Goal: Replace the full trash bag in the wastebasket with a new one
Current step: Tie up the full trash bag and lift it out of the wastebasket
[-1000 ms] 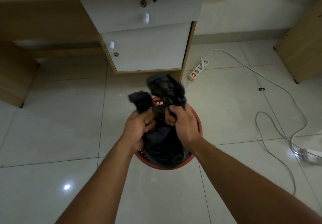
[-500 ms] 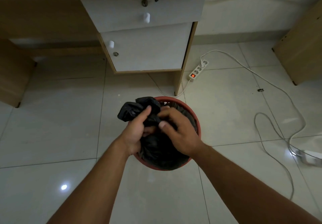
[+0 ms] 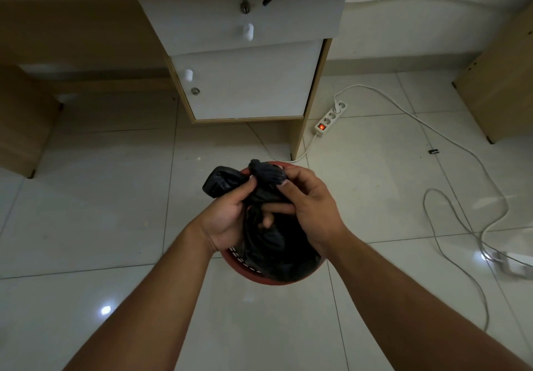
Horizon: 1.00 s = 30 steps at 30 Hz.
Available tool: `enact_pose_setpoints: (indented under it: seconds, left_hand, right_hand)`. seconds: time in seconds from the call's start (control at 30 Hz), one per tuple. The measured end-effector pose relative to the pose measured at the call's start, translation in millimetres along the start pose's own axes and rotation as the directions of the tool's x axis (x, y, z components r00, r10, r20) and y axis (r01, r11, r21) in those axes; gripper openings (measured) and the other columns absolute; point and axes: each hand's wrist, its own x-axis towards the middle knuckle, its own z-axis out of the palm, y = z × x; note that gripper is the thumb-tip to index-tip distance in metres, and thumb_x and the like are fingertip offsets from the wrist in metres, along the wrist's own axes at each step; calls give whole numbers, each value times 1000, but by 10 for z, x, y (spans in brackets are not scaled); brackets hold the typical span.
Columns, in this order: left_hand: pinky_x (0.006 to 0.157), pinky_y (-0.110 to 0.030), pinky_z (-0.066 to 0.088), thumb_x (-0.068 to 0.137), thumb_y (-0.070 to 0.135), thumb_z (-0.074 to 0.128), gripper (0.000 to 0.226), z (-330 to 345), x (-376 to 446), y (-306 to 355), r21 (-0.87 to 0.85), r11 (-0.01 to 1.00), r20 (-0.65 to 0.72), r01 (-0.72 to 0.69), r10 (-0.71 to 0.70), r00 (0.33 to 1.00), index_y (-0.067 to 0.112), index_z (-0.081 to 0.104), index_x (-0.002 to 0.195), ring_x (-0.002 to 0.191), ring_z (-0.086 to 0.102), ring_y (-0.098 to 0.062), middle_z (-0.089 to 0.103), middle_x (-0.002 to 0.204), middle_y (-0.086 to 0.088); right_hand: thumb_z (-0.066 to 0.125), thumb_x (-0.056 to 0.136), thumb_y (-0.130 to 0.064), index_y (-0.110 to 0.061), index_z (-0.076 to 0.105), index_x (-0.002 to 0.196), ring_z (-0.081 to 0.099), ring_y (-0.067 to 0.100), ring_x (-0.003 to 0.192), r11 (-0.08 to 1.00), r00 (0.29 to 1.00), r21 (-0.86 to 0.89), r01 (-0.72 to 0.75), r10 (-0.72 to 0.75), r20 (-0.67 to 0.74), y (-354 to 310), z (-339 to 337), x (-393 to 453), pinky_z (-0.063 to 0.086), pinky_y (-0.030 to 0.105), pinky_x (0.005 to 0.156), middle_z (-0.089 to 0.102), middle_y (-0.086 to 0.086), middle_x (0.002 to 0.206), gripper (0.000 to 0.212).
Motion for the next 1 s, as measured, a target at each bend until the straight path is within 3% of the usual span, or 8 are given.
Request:
enact_pose_setpoints:
  seconds: [0.2,0.4,0.5,0.53,0.6,0.67,0.83,1.0]
  left_hand:
    - [87,-36,57,90,15,61,20,-63,14,-54,-33,964,-220,-263,250,943,17,74,105,105,67,-26,73,102,-8]
    - [83,-30,54,94,-8,54,15,49,29,68,575,802,-32,-162,220,975,6,55,98,93,62,-19,64,97,-4]
    - [71,-26,55,96,19,50,10,141,83,140,561,817,-145,-133,255,956,17,57,89,91,64,-19,68,95,-2]
    - [74,-27,55,92,28,53,6,102,85,148,716,687,-161,-121,331,930,25,58,91,92,65,-16,70,96,4]
    - [82,-33,56,88,31,60,19,-8,79,76,998,53,-2,-30,513,858,36,53,106,96,66,-13,69,104,10]
    - [75,-30,53,89,32,58,21,-96,109,-79,940,-340,231,9,657,718,33,51,108,85,66,-15,70,99,8]
    - [62,-18,38,92,26,56,10,-156,217,-308,885,-460,399,80,834,380,19,57,98,65,58,-15,68,87,-2]
    - [55,-25,51,93,24,58,17,-141,339,-370,926,-350,289,145,900,325,12,63,105,69,63,-21,64,104,-9]
  right_hand:
    - [56,87,-2,-13,68,86,56,11,119,672,839,-502,544,-432,331,215,-191,-113,43,30,104,60,2,118,17]
    - [46,99,-20,-13,66,107,61,19,123,953,963,-152,261,-247,109,12,-184,145,49,29,101,68,5,122,22]
    - [33,105,-53,-31,65,122,62,7,116,914,988,-403,45,19,154,-36,-217,262,48,26,101,69,-10,118,43]
    - [31,104,-59,-36,66,121,62,5,113,876,984,-482,-6,92,155,-33,-239,291,46,30,103,69,-13,115,45]
    - [31,101,-65,-54,67,103,61,-6,102,829,972,-551,-94,197,130,-44,-250,328,42,27,96,67,-26,103,38]
    - [32,98,-69,-61,68,83,62,-6,93,807,966,-569,-158,245,78,-53,-224,372,41,25,86,66,-28,91,40]
    - [40,98,-63,-24,74,108,67,21,107,793,906,-527,-306,412,93,14,-160,544,48,47,105,74,1,109,53]
    - [52,92,-64,-21,65,129,64,30,119,780,816,-431,-453,558,153,48,-136,649,45,51,109,69,9,126,59]
